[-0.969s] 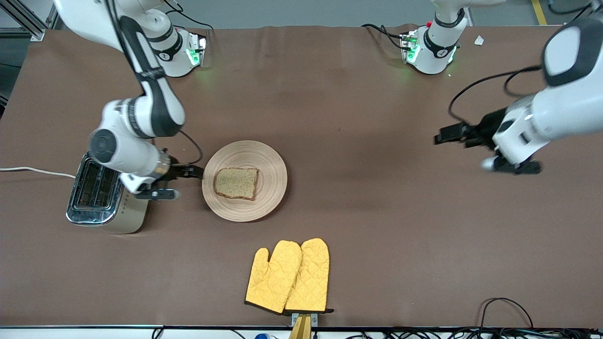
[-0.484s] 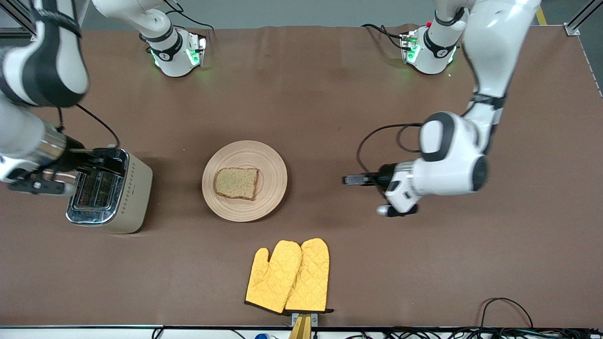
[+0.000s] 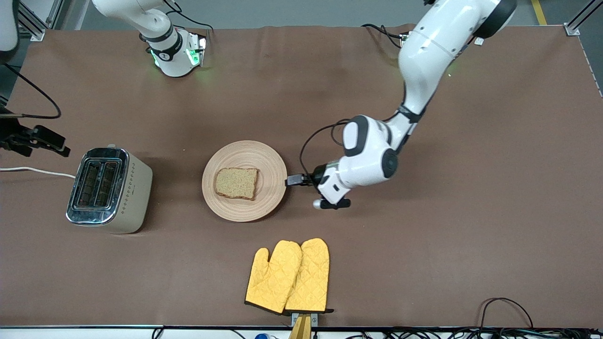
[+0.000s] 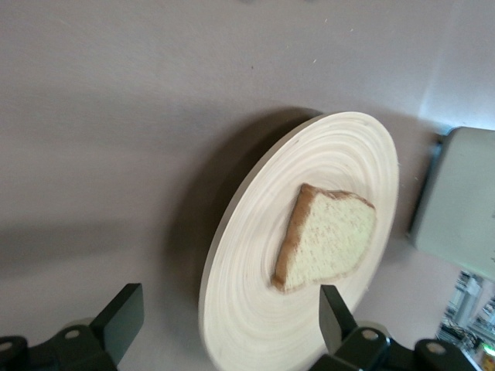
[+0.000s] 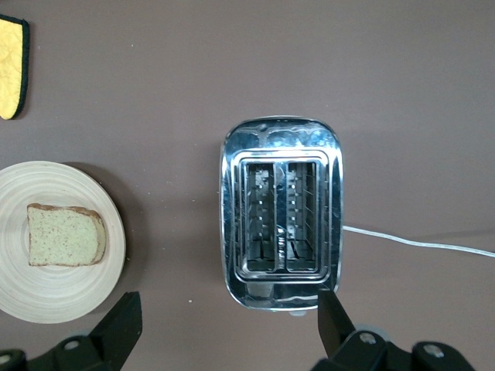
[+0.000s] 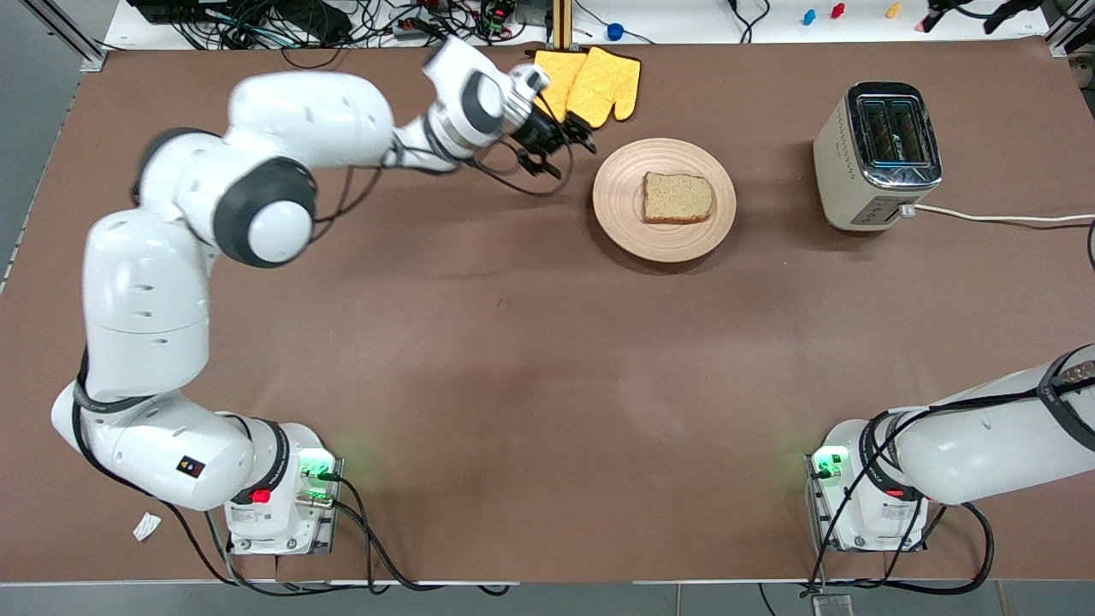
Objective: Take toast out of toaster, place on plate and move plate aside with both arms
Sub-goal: 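Grip the wooden plate rim with the left gripper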
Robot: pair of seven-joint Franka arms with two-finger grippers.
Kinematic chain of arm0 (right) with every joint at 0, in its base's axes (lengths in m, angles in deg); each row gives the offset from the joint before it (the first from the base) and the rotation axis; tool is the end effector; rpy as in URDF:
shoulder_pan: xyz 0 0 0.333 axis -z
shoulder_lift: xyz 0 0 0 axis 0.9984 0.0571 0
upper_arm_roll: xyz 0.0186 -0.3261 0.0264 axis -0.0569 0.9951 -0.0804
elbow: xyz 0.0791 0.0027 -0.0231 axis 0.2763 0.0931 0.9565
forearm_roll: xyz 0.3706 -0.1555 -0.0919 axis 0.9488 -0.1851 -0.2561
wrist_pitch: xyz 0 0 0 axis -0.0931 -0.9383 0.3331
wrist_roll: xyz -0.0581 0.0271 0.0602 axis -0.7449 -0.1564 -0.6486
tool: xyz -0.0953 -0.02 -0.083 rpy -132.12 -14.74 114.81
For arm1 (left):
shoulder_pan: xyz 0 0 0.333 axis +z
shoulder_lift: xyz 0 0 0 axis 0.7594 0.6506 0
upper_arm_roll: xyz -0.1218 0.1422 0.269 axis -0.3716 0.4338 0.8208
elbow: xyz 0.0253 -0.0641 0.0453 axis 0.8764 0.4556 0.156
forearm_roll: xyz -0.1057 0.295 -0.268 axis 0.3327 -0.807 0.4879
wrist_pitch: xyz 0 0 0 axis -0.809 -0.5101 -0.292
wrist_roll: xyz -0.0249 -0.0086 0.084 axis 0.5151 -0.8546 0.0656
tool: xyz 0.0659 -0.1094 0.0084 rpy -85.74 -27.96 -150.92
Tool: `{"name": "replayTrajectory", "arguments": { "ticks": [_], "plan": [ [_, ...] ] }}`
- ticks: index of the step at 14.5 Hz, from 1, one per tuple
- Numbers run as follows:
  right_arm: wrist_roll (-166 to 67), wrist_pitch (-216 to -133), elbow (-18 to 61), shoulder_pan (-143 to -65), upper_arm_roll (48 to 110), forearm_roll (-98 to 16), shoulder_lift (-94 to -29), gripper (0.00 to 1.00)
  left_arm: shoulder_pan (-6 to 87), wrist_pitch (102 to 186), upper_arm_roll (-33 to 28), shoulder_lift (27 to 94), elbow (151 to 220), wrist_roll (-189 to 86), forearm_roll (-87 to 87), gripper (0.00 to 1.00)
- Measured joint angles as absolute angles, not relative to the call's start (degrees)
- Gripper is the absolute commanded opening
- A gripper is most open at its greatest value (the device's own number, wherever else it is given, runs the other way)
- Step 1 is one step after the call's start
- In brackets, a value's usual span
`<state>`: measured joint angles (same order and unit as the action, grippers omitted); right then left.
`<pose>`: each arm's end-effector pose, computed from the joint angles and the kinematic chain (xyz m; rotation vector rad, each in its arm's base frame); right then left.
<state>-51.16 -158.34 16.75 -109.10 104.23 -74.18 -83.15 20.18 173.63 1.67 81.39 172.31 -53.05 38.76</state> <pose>0.5941 -0.0726 0.5737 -3.0983 0.0548 -0.0905 0.5785 -0.4990 0.1923 2.4133 0.1872 -0.1455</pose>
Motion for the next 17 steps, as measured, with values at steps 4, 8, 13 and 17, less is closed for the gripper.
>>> {"name": "replayTrajectory", "arguments": {
  "ticks": [4, 8, 13, 17],
  "plan": [
    [-51.46, -157.11, 15.09, -109.20, 104.05, -74.33, -83.19, 1.00, 15.00, 180.68, 1.67, 87.68, 167.99, -53.04, 41.51, 0.56],
    [-51.70, -156.39, 15.05, -96.18, 90.97, -74.58, -83.17, 1.00, 15.10, 181.54, 1.89, 88.48, 166.86, -51.68, 41.54, 0.02],
    [-49.56, -156.36, 14.55, -87.35, 79.77, -75.75, -83.17, 1.00, 15.95, 181.54, 1.84, 88.50, 166.55, -47.77, 41.91, 0.01],
    [-49.51, -155.03, 13.85, -87.52, 79.32, -76.44, -83.17, 1.00, 16.74, 181.49, 1.77, 86.53, 165.85, -47.16, 41.94, 0.00]
  ]
}}
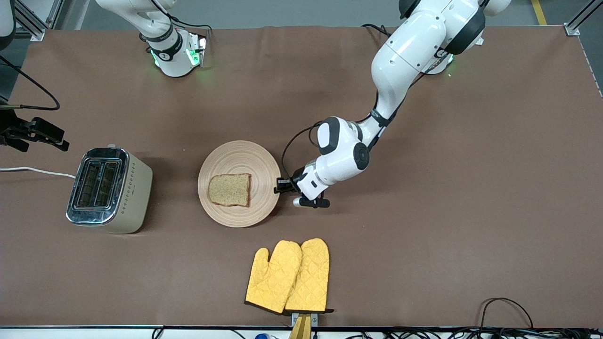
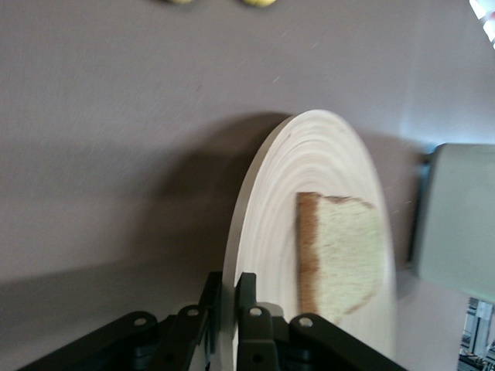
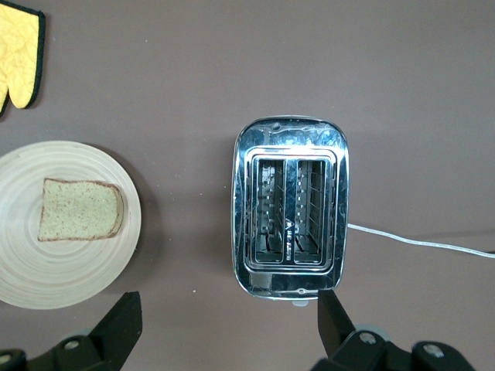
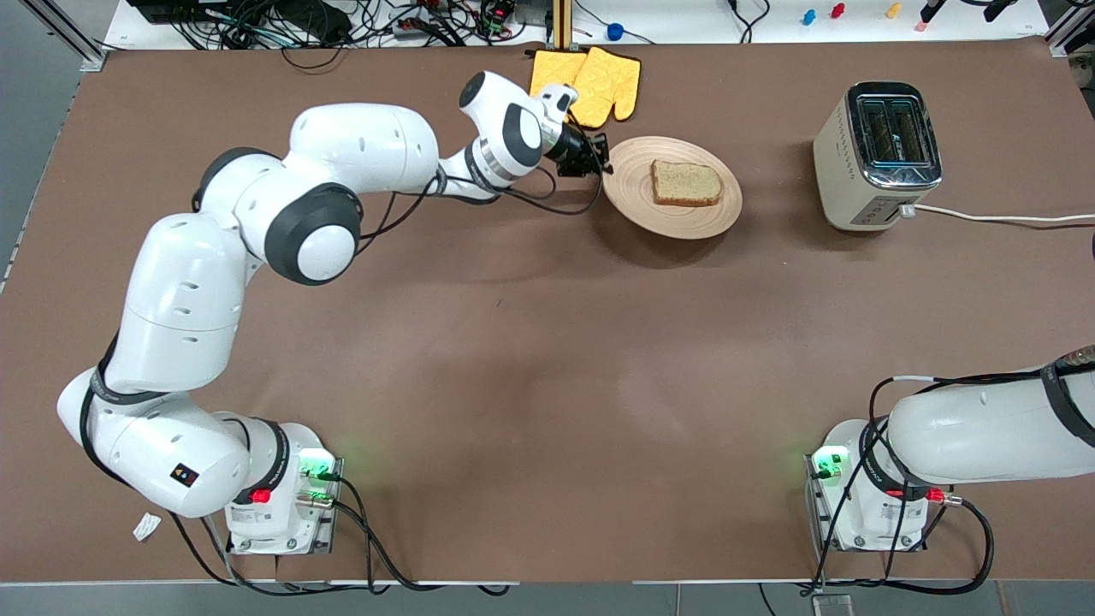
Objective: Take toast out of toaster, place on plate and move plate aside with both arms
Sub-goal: 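Grip the wooden plate rim with the left gripper, then slide the plate with the left gripper away from the toaster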
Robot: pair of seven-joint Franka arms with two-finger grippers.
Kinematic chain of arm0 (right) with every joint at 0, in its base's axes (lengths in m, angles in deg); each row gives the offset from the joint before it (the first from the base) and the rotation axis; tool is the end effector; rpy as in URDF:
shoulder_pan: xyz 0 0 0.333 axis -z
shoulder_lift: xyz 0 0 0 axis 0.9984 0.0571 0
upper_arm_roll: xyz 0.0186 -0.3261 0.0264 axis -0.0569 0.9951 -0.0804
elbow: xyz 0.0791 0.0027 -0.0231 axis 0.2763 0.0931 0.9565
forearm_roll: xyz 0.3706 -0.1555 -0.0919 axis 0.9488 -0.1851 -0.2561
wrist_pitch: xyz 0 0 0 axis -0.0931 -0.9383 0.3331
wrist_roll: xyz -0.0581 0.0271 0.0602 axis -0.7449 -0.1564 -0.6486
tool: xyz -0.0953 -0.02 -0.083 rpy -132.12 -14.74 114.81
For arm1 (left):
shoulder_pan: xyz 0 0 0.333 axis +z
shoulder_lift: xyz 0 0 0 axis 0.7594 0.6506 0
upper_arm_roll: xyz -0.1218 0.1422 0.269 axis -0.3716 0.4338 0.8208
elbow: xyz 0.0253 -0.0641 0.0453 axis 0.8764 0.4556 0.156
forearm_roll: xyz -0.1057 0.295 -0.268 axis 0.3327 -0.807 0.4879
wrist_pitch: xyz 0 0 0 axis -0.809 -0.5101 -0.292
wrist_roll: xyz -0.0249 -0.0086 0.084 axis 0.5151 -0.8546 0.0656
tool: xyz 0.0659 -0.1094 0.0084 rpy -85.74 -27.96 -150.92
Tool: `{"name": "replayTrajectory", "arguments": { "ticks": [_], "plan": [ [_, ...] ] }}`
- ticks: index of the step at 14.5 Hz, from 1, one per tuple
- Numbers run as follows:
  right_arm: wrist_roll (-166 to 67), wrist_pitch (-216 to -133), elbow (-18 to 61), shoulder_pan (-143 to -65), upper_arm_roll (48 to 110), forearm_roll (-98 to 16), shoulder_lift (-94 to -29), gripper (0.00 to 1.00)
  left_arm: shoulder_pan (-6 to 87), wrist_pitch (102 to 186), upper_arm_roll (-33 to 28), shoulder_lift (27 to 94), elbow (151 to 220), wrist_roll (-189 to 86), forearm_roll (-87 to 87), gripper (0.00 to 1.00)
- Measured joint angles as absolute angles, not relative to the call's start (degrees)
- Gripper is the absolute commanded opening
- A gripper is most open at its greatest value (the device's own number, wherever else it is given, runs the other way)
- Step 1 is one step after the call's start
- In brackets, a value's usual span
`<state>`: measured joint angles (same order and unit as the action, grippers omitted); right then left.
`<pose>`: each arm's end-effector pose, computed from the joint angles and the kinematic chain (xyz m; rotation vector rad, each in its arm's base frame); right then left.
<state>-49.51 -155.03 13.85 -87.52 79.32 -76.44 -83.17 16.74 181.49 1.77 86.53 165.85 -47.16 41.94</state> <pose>0.5945 -0.0460 0.5908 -3.1187 0.0000 -0.0663 0.5870 -0.5315 0.1844 2.3654 0.1343 0.0341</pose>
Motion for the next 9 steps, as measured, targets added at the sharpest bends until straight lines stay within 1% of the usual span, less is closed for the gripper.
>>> {"name": "replayTrajectory", "arguments": {
  "ticks": [1, 3, 7, 9],
  "plan": [
    [-49.49, -154.88, 13.65, -87.58, 79.24, -76.61, -83.17, 1.00, 17.72, 180.52, 1.86, 85.08, 165.99, -47.18, 41.93, 0.00],
    [-49.47, -154.80, 13.34, -87.62, 79.17, -76.78, -83.17, 1.00, 21.36, 174.19, 2.49, 81.34, 166.84, -46.85, 40.84, 0.00],
    [-49.46, -154.71, 13.12, -87.62, 79.16, -76.90, -83.17, 1.00, 33.44, 156.61, 2.72, 72.49, 170.97, -39.18, 36.81, 0.00],
    [-49.46, -154.70, 13.11, -87.62, 79.15, -76.93, -83.17, 1.00, 40.17, 148.28, 2.83, 69.50, 173.31, -31.92, 36.61, 0.00]
  ]
}}
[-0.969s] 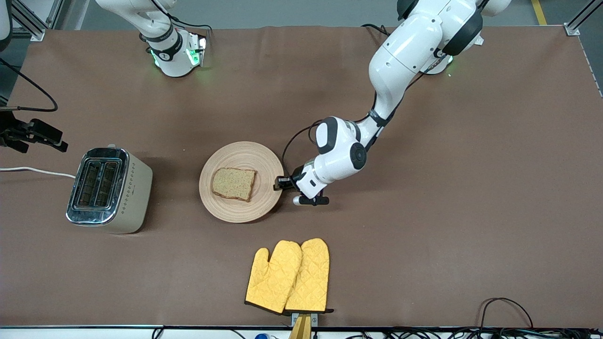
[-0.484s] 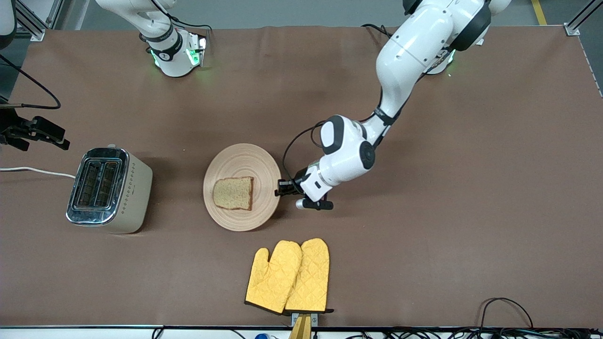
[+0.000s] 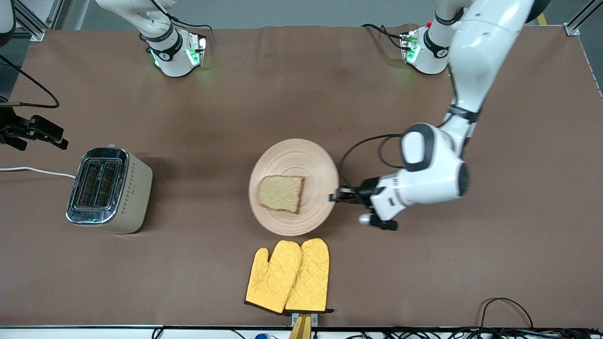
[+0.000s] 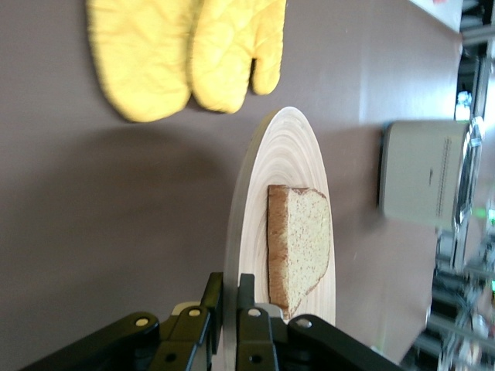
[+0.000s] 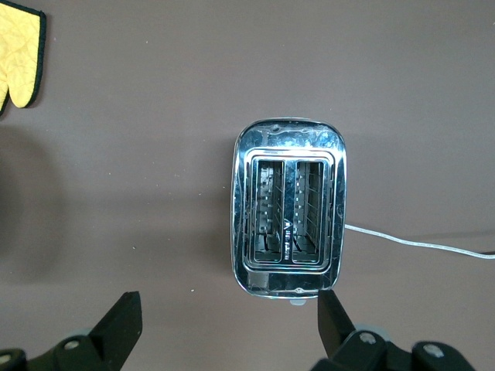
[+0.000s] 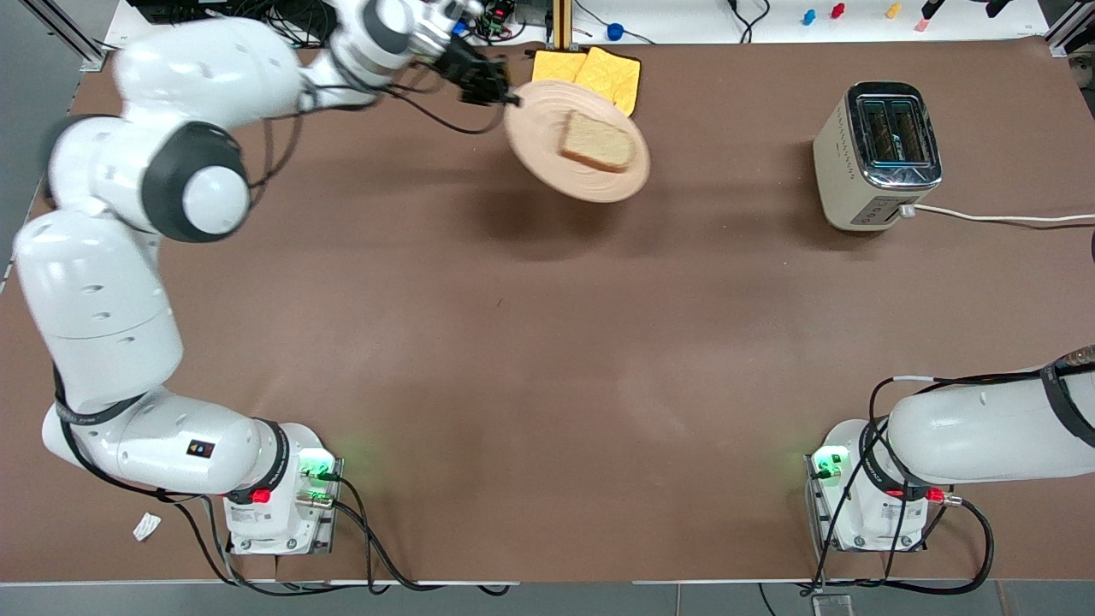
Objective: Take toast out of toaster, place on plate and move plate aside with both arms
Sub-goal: 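Slide the plate with the left gripper away from the toaster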
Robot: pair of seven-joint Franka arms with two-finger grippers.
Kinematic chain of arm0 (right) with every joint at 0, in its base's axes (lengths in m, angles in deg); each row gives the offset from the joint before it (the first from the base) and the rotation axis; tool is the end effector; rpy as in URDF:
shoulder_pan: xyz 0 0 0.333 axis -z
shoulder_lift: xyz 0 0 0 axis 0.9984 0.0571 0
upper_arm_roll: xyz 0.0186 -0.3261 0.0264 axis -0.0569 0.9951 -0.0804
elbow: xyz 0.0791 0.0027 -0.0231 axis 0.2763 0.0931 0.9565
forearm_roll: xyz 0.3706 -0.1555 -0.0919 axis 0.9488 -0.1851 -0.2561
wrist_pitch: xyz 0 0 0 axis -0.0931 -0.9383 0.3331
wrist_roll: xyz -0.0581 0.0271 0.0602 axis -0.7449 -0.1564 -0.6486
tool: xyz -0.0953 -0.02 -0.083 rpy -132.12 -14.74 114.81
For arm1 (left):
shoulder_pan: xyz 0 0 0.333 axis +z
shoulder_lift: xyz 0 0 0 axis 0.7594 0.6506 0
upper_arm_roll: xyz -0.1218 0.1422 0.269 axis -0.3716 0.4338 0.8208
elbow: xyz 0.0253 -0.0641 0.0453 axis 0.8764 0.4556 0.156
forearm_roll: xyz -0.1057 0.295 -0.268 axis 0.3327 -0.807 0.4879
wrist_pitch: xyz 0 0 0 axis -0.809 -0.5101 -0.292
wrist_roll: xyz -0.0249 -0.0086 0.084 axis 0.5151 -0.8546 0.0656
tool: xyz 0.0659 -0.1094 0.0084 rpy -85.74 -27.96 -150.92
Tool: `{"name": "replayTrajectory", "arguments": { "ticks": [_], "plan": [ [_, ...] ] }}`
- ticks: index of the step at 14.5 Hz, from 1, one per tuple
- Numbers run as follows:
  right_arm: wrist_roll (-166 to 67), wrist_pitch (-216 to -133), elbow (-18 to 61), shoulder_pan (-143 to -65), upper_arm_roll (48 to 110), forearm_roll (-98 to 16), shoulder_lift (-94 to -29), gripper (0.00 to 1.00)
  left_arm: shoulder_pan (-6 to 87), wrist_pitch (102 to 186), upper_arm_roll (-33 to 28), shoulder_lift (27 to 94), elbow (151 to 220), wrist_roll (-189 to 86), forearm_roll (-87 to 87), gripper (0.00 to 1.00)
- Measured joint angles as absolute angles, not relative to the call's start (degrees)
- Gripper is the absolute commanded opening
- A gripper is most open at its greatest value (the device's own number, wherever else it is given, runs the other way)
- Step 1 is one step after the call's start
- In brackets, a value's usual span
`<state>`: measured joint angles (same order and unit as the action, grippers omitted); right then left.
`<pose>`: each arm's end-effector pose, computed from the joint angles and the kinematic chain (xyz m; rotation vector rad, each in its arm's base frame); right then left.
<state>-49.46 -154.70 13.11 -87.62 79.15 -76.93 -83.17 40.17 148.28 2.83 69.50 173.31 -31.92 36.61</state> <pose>0.5947 -0.0442 0.5967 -3.1273 -0.0075 -0.0765 0.6763 -0.2977 0.3126 2.3353 -0.1539 -0.0924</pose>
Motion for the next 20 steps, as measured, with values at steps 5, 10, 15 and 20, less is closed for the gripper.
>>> {"name": "replayTrajectory", "arguments": {
  "ticks": [5, 10, 15, 20],
  "plan": [
    [-49.46, -154.67, 13.06, -87.63, 79.13, -76.97, -83.17, 1.00, 59.12, 131.95, 3.11, 70.18, 175.59, -12.80, 36.36, 0.00],
    [-49.46, -154.64, 13.04, -87.63, 79.12, -77.01, -83.17, 1.00, 73.68, 127.92, 3.14, 76.70, 176.00, 4.43, 35.80, 0.00],
    [-49.45, -154.63, 13.03, -87.63, 79.12, -77.03, -83.17, 1.00, 80.99, 124.14, 3.10, 83.13, 174.10, 9.88, 35.24, 0.01],
    [-49.45, -154.63, 13.02, -87.63, 79.12, -77.03, -83.17, 1.00, 83.74, 122.57, 3.06, 87.37, 171.45, 11.12, 35.24, 0.27]
  ]
}}
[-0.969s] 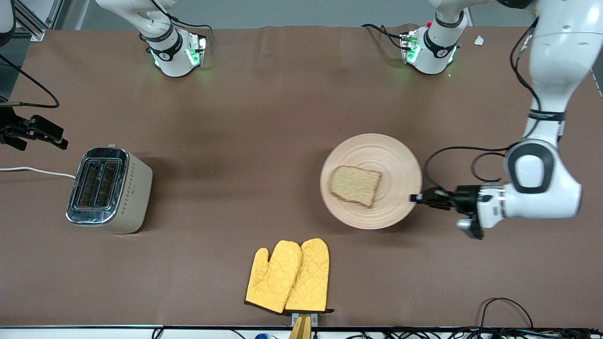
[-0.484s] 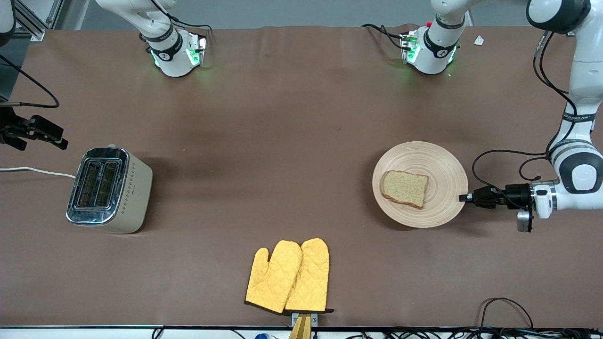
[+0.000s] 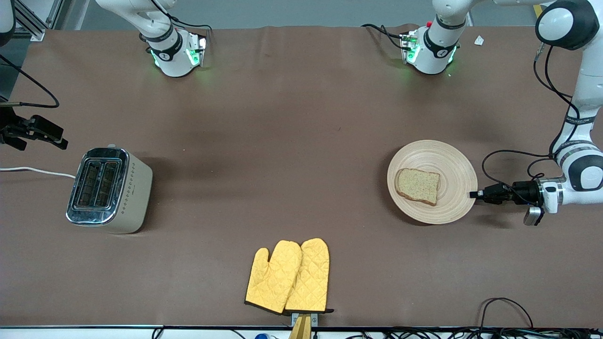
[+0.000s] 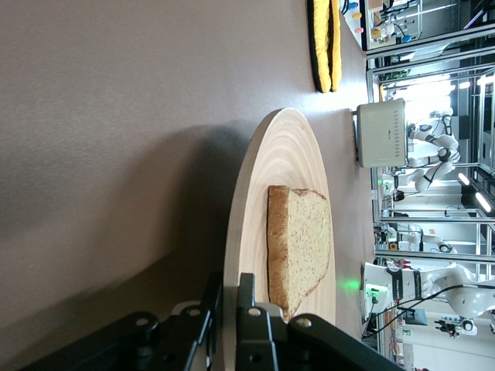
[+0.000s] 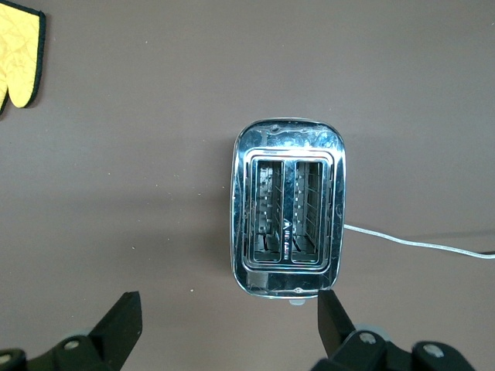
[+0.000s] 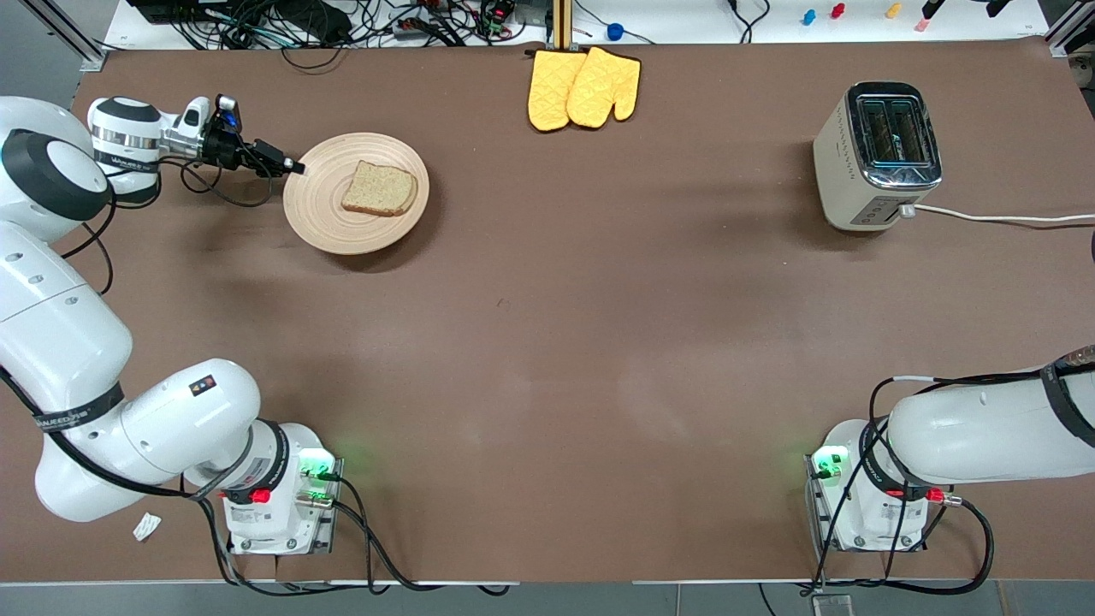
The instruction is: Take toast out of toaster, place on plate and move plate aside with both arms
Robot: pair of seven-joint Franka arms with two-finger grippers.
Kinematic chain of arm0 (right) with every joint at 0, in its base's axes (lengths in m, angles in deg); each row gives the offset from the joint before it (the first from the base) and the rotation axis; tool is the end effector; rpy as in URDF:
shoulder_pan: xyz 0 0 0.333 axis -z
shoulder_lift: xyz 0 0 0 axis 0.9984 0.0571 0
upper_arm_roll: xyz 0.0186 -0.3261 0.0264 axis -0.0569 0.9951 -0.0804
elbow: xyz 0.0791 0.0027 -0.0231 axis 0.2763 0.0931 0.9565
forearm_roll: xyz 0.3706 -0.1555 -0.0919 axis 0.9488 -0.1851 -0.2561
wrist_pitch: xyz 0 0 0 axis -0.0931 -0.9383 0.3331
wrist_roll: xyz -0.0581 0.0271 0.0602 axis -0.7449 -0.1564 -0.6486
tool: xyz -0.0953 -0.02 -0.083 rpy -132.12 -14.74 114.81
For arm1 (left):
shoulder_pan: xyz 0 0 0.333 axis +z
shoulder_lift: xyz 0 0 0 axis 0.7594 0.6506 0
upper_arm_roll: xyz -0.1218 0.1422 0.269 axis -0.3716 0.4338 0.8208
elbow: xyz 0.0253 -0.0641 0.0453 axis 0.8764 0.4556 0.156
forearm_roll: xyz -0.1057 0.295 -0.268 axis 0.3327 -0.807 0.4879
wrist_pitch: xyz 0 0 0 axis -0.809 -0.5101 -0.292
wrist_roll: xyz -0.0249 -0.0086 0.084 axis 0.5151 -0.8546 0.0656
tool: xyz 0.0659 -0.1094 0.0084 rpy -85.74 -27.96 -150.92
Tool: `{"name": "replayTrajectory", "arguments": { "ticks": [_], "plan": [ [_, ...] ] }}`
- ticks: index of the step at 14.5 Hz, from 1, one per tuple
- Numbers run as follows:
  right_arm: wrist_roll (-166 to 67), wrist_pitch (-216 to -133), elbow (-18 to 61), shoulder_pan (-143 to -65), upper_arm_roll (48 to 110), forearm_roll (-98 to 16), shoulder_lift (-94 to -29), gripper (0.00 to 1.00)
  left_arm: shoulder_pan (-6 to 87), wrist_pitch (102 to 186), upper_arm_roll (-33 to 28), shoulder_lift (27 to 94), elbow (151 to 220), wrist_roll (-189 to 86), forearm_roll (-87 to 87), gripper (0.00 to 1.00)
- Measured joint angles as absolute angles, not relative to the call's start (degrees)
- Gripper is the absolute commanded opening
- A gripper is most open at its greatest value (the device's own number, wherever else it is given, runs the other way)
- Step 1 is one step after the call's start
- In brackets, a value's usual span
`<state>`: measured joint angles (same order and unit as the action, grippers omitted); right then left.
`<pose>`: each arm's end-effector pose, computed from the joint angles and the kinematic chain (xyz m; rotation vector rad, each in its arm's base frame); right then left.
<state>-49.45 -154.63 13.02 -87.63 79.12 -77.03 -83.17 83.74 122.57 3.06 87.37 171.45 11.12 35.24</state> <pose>0.5947 -0.0440 0.5973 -3.1290 -0.0085 -0.0768 0.6351 0.1786 0.1157 1.9996 -0.1835 0.0357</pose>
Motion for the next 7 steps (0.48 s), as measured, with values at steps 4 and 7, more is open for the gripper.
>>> {"name": "replayTrajectory", "arguments": {
  "ticks": [4, 7],
  "plan": [
    [-49.44, -154.63, 13.01, -87.63, 79.12, -77.05, -83.17, 1.00, 83.93, 121.61, 2.94, 87.55, 170.62, 10.98, 35.26, 0.64],
    [-49.44, -154.63, 13.00, -87.62, 79.13, -77.06, -83.17, 1.00, 85.16, 120.43, 2.79, 87.23, 167.74, 10.91, 33.40, 1.00]
  ]
}}
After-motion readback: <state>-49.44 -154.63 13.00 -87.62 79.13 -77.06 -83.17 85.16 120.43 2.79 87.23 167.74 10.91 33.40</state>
